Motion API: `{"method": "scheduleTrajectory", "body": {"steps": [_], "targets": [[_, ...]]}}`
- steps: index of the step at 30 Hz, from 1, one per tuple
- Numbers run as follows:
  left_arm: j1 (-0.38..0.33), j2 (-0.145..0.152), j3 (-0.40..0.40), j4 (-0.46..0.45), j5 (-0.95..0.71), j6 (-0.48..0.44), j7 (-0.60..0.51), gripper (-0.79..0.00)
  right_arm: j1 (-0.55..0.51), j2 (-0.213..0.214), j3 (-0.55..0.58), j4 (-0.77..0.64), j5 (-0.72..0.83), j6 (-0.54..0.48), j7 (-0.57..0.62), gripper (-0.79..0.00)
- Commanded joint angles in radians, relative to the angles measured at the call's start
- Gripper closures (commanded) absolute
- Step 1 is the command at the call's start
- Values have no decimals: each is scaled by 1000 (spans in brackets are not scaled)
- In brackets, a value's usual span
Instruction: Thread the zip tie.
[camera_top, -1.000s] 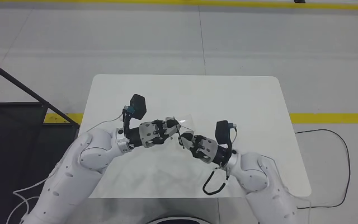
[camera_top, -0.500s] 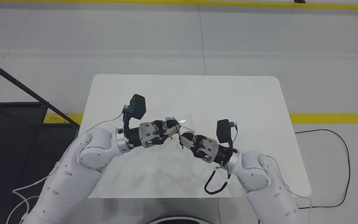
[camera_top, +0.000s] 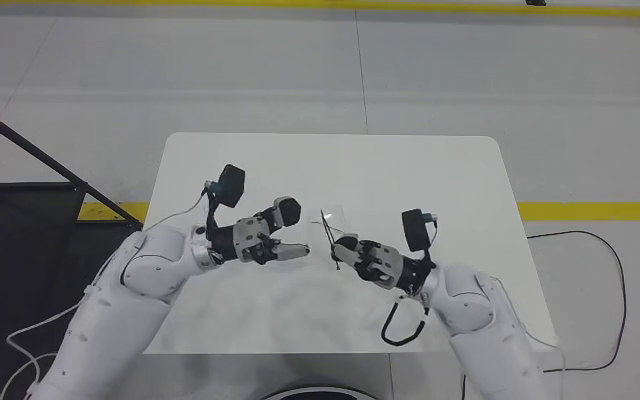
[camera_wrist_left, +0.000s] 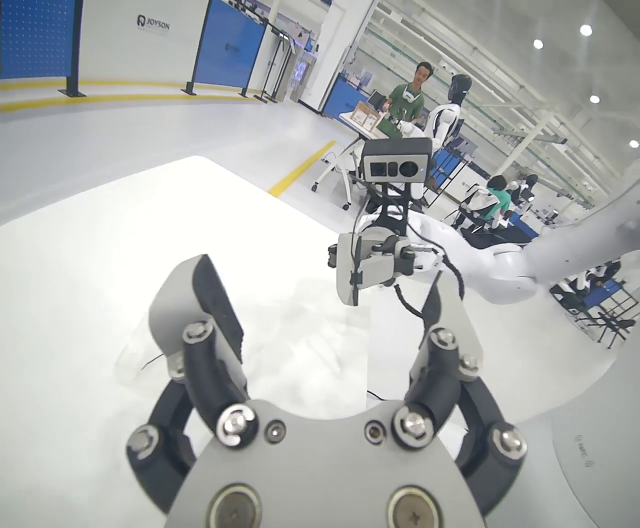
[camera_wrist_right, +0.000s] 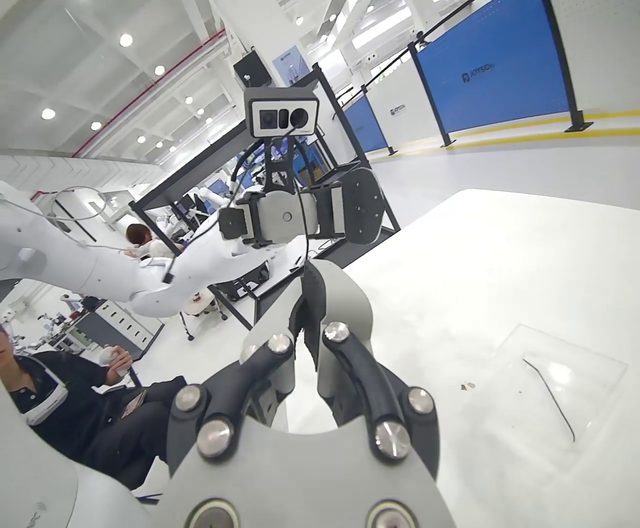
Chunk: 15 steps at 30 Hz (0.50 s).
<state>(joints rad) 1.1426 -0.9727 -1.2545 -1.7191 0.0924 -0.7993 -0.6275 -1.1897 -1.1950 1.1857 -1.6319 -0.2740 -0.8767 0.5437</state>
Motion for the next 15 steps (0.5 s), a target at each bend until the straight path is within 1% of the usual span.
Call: {"method": "scheduleTrajectory", "body": {"steps": [1, 4, 5, 7, 8, 10, 12, 13, 15], "targets": [[-11, 5, -7, 27, -129, 16, -52, -785, 15, 7, -3, 15, 57, -20, 65, 0], [-37, 13, -12, 57, -290, 34, -152, -785, 42, 18, -7, 44, 139, -35, 155, 0], [-43, 16, -10, 67, -338, 46, -193, -760, 50, 21, -12, 50, 164, -40, 184, 0], [-61, 20, -8, 84, -435, 77, -273, -754, 68, 28, -21, 67, 214, -47, 241, 0], [-70, 22, -5, 92, -477, 93, -317, -763, 78, 31, -28, 74, 241, -52, 268, 0], [-92, 26, 3, 110, -555, 151, -415, -751, 97, 36, -41, 91, 297, -56, 323, 0], [-120, 29, 19, 132, -620, 230, -529, -785, 115, 42, -56, 101, 346, -43, 357, 0], [-138, 30, 26, 143, -644, 268, -574, -785, 124, 45, -66, 102, 353, -33, 367, 0], [-138, 30, 26, 143, -644, 268, -574, -785, 131, 49, -74, 104, 354, -23, 376, 0]]}}
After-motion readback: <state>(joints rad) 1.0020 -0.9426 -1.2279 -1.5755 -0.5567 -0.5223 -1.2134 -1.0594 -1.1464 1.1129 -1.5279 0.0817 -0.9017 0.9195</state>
